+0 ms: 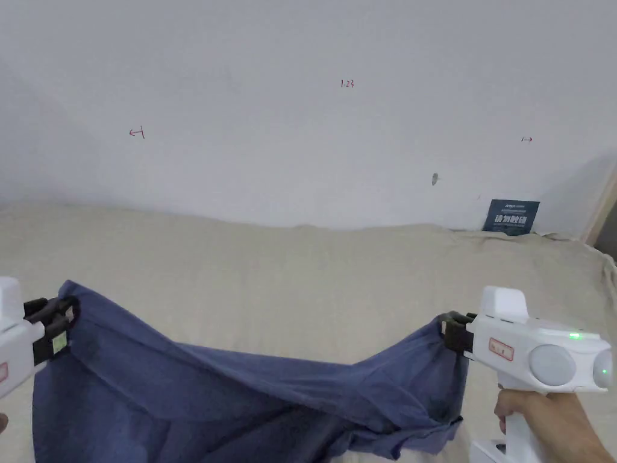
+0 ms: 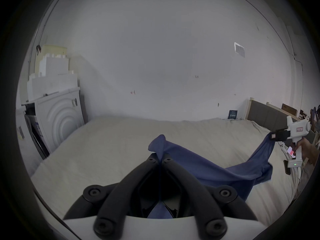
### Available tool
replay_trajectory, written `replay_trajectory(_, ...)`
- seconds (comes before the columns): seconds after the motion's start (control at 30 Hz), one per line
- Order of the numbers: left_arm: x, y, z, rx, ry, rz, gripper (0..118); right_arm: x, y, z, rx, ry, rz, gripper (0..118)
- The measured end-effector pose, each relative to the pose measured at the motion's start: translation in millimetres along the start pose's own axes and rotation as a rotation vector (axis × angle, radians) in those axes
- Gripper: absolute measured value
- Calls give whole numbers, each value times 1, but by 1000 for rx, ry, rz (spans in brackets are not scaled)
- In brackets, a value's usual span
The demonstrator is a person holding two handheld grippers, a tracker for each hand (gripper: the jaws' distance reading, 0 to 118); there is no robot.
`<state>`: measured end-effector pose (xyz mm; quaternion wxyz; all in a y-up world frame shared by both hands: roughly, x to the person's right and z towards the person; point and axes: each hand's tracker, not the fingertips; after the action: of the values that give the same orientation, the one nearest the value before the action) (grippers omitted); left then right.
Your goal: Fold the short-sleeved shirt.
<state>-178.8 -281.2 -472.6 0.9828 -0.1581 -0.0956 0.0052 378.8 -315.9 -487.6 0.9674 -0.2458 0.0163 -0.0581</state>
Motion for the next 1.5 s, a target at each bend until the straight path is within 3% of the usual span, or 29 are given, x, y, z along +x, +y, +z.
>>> replay_trajectory(0.27,-44,76,38,112,34,51,0,-19,68,74,164,1,45,9)
replay_trajectory(0.53,-45,143,65,198,45,24,0,-49,135,127,269,-21,80,9)
replay_trajectory(0.8,-41,210,72,256,64,41,0,-63,190,149,278,-7,1,9)
replay_trajectory(1.0,-36,228,70,268,92,34,0,-74,210,145,307,-57,87,9)
replay_trajectory(1.07,-54,234,36,256,92,30,0,-79,216,137,296,-88,114,9)
replay_trajectory(1.13,-53,233,28,249,95,30,0,-78,219,125,285,-97,117,9)
replay_trajectory(1.23,-54,226,20,225,98,45,0,-72,221,107,248,-76,56,9)
replay_trajectory(1.37,-56,210,2,183,107,20,0,-70,218,75,226,-122,97,9)
replay_trajectory(1.5,-59,200,-20,149,120,4,0,-64,219,41,212,-126,82,9)
